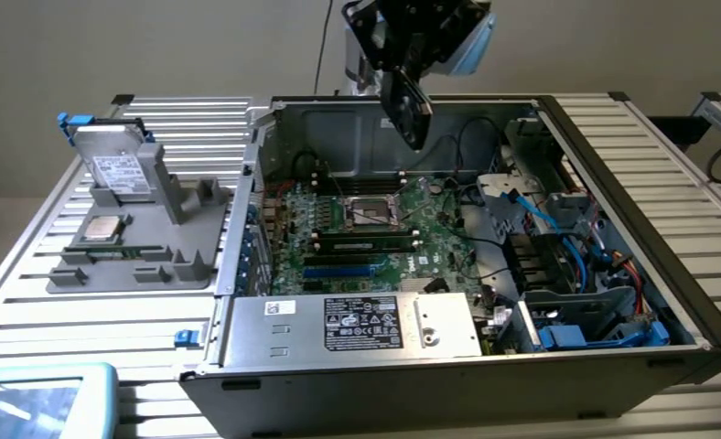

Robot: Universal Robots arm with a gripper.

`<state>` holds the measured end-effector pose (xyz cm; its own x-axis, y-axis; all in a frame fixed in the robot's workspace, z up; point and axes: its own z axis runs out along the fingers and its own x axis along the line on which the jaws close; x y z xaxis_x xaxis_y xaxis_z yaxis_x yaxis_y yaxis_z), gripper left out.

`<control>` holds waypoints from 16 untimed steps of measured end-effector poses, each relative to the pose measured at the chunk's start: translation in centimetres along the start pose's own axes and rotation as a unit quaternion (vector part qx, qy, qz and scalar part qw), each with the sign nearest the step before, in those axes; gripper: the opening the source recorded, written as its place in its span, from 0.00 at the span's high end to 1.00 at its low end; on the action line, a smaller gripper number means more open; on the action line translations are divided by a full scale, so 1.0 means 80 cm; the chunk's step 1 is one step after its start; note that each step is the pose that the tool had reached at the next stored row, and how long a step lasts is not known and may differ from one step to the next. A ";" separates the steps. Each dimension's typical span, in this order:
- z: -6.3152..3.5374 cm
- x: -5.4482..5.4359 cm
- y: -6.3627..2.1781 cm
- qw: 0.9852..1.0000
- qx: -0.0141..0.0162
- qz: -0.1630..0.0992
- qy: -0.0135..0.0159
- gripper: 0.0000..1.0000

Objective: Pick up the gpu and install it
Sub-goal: 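Insert the gpu into the slot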

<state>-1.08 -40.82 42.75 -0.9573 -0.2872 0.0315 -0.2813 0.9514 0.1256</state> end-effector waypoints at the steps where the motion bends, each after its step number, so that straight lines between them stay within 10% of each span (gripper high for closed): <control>1: 0.000 0.000 0.000 1.000 -0.002 -0.009 0.001 0.73; 4: 0.001 0.000 0.000 0.999 -0.007 -0.036 0.002 0.73; 9: 0.001 0.000 0.000 0.997 -0.007 -0.071 0.006 0.73; 16: 0.001 0.000 0.000 0.991 -0.006 -0.133 0.013 0.73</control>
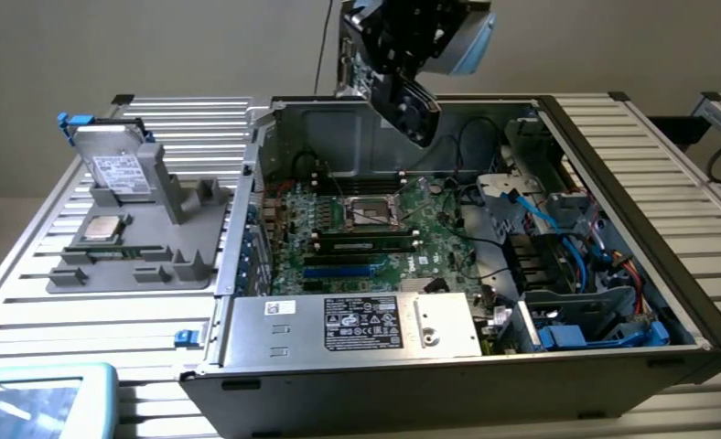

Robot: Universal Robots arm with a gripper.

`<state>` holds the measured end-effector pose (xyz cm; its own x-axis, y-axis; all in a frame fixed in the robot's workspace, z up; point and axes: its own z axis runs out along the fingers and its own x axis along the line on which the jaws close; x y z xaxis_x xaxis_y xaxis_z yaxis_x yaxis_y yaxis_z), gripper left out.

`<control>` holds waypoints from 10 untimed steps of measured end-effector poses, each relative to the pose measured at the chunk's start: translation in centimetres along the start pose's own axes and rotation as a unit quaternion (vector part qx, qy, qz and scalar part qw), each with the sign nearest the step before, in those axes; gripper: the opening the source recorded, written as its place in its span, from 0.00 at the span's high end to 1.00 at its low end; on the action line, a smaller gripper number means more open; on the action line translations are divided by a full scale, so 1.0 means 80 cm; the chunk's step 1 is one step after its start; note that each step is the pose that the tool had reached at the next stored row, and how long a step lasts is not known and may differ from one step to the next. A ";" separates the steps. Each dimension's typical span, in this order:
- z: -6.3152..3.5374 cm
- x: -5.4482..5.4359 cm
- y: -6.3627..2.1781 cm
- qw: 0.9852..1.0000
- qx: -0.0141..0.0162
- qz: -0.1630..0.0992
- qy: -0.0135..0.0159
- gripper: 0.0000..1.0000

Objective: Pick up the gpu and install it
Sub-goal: 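Insert the gpu into the slot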

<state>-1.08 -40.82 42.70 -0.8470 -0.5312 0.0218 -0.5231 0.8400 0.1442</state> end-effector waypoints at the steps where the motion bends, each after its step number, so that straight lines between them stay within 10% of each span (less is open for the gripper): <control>1: 0.000 0.000 0.000 1.000 0.000 -0.009 0.001 0.73; 10: 0.000 0.000 0.000 0.996 0.004 -0.091 0.007 0.73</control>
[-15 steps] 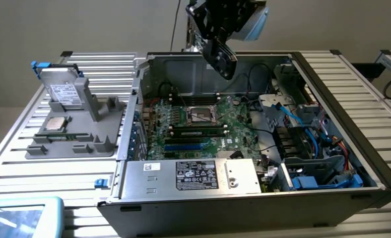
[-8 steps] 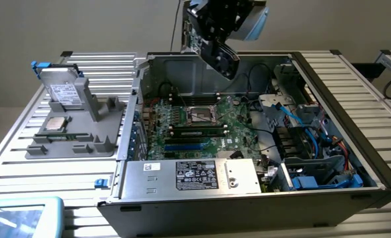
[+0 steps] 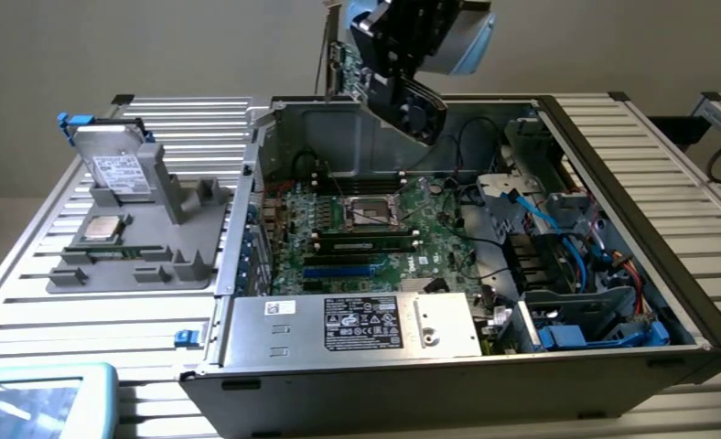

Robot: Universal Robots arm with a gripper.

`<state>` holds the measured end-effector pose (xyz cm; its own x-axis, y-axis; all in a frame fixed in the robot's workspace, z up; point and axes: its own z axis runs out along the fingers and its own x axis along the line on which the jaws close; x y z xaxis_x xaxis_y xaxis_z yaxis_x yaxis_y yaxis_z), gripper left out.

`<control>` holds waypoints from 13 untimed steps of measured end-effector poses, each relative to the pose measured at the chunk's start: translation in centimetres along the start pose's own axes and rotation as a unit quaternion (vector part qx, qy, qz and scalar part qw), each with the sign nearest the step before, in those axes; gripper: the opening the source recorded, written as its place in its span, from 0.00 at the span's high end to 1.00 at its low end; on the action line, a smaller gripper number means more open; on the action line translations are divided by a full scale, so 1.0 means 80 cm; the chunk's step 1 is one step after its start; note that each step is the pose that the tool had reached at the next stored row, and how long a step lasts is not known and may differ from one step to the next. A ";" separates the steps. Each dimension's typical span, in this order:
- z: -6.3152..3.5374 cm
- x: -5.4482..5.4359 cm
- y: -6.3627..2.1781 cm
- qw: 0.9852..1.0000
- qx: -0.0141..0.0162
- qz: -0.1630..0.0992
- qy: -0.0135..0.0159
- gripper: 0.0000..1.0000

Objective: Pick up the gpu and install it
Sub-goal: 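Insert the gpu into the slot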

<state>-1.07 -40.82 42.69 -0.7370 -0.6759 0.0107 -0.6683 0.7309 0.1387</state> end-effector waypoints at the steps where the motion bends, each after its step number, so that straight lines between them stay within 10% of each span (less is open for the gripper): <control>1: 0.000 0.000 0.000 1.000 0.000 -0.009 0.001 0.73; 13: 0.001 0.000 0.000 0.993 0.005 -0.117 0.011 0.73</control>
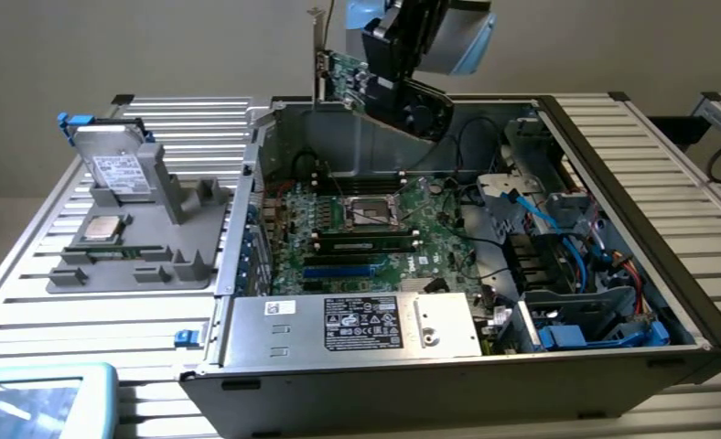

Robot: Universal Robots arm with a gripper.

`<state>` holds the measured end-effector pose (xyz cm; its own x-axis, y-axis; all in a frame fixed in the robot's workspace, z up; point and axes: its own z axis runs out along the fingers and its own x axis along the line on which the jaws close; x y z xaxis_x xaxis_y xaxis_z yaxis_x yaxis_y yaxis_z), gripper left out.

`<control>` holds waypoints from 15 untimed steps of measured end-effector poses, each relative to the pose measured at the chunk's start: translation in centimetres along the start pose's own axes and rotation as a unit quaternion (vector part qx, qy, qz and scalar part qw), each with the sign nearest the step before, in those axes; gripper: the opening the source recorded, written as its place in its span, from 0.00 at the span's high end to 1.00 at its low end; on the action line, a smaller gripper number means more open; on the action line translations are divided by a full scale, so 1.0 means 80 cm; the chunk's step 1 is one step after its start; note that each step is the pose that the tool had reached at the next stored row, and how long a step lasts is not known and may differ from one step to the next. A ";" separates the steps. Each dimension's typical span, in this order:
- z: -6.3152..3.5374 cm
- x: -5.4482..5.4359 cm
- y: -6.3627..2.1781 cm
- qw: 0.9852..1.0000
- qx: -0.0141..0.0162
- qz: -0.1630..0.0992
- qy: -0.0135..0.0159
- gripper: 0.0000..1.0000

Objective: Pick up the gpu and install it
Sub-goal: 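Insert the gpu into the slot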

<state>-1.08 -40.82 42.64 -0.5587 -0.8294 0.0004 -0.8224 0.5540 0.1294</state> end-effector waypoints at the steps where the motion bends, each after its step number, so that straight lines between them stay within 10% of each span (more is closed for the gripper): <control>1: 0.000 0.000 0.000 1.000 0.000 -0.009 0.001 0.73; 7: 0.001 0.000 0.000 0.998 0.001 -0.063 0.007 0.73; 15: 0.002 0.000 0.000 0.991 0.000 -0.135 0.016 0.73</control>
<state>-1.08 -40.82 42.49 -0.3139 -0.9495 -0.0027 -0.9417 0.3110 0.1281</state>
